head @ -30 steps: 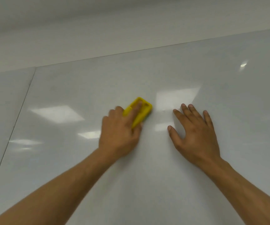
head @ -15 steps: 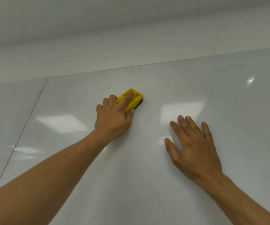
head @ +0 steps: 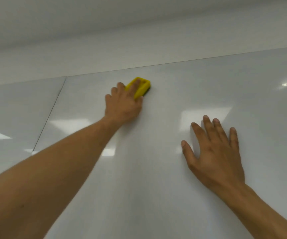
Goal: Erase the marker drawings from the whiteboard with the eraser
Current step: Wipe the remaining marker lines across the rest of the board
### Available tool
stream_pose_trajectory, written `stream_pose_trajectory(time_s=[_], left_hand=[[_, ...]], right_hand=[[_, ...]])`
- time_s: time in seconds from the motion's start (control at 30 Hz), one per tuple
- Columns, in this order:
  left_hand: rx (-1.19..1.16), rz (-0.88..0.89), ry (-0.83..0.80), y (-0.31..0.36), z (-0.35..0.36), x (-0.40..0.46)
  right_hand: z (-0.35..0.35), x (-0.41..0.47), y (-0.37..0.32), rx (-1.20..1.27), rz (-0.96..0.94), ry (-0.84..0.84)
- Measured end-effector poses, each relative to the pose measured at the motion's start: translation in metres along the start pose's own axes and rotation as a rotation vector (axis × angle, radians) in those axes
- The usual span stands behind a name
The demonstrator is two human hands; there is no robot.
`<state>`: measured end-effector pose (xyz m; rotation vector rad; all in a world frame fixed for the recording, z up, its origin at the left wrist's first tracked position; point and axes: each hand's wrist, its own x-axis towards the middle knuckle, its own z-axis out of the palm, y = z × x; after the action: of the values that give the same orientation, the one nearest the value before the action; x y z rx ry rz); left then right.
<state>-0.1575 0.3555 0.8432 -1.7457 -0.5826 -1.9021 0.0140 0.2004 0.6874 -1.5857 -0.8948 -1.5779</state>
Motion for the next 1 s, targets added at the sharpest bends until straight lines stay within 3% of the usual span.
stream_pose_trajectory(time_s=[0.2, 0.3, 0.47, 0.67, 0.87, 1.0], left_hand=[[0.024, -0.364, 0.008, -0.113, -0.012, -0.022], [0.016, -0.426, 0.011, -0.136, -0.018, -0.055], [-0.007, -0.303, -0.021, -0.111, -0.028, -0.112], [-0.009, 0.072, -0.068, -0.082, -0.033, -0.182], [-0.035, -0.238, -0.038, -0.068, -0.035, -0.173], [-0.015, 0.06, -0.09, -0.021, -0.035, -0.208]], right_hand=[[0.001, -0.001, -0.002, -0.024, 0.0, -0.009], [-0.001, 0.0, -0.005, -0.031, 0.005, -0.019], [-0.002, -0.001, -0.005, -0.034, 0.007, -0.037], [-0.006, -0.001, -0.004, 0.004, 0.012, -0.066], [-0.004, -0.006, 0.002, 0.048, -0.026, -0.046], [-0.005, -0.012, -0.004, 0.152, -0.108, 0.004]])
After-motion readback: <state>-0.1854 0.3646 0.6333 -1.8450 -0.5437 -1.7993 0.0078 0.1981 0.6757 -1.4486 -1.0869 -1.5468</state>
